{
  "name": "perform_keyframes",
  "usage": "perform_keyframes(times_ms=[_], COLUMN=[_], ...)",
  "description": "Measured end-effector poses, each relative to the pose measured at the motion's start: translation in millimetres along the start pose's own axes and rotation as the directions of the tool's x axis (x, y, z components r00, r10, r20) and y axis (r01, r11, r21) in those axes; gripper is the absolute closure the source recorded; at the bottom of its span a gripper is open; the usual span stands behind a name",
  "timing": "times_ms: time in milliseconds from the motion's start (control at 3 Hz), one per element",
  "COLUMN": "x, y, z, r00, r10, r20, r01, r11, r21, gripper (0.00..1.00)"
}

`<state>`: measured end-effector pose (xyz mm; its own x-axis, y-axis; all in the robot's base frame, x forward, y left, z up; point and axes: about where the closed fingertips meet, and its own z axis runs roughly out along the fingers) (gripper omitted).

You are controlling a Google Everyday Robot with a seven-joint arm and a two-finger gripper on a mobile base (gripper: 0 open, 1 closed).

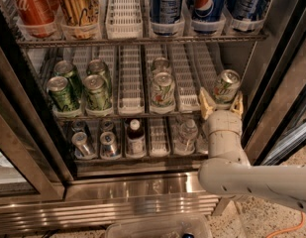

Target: Pick 7up can from middle shelf of fridge

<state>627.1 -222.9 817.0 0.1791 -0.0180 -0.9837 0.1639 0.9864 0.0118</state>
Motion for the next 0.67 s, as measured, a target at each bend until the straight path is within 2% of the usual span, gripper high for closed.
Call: perform_keyframes(times_ms=[333, 667], x=[-1.6, -2.8], y=[-11.5, -16.6], z=[9.0, 12.2], r00=[1.0, 1.0], r10=[-0.012, -0.017], r20=[0.014, 0.024], r01=[0.012, 0.016], r11=[0.9993, 0.9984], r21=[0.036, 0.054], gripper=[0.27, 0.46])
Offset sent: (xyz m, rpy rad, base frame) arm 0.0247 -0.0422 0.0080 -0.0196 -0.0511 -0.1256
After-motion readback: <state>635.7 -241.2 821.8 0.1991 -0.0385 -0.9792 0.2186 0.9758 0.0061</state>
